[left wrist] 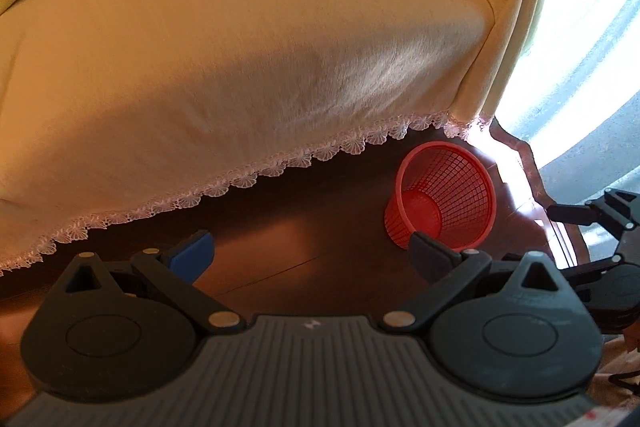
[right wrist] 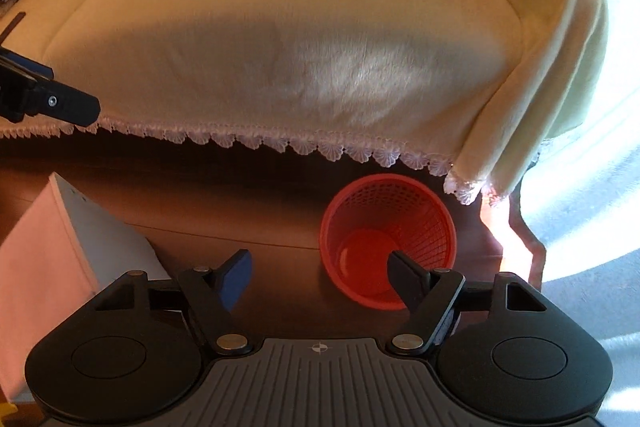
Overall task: Organize objects
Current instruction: 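Move the right tool down toward the red mesh basket on the floor, then close the right gripper on the rim of the red mesh basket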
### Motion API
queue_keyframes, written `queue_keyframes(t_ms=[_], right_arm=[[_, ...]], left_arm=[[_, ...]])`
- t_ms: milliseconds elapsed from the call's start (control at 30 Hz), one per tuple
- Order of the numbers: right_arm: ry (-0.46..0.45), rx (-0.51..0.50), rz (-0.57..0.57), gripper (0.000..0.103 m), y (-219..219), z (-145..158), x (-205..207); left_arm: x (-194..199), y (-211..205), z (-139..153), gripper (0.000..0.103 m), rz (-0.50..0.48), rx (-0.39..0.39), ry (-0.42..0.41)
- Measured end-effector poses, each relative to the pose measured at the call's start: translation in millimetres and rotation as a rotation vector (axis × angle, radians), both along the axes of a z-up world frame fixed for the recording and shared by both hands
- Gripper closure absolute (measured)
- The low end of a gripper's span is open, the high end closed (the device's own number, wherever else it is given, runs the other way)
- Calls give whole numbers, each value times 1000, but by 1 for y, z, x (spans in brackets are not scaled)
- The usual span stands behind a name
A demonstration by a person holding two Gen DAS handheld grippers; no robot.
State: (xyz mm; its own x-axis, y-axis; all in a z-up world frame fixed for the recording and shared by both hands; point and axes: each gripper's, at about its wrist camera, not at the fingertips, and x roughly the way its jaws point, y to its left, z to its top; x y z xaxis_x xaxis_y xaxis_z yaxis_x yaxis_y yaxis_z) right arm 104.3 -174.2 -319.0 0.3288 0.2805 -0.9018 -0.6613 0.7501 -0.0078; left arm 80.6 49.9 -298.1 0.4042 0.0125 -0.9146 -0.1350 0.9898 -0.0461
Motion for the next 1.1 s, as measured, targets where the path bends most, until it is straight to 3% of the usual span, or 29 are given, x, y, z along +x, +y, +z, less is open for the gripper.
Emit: queue_keyframes(t_ms=[233, 467, 800, 1100], right_arm=[[24, 0, 66, 47, 1, -113, 40], [37, -21, 158, 59, 10, -194, 55], [45, -53, 233, 73, 9, -258, 66], [7, -28, 282, 86, 8, -285, 68]], left_arm=[[34, 8, -75, 2, 44, 20, 4], [54, 15, -133, 2, 76, 23, 8], [61, 11, -185, 2, 62, 6, 46], [61, 7, -198, 2, 58, -18, 44]])
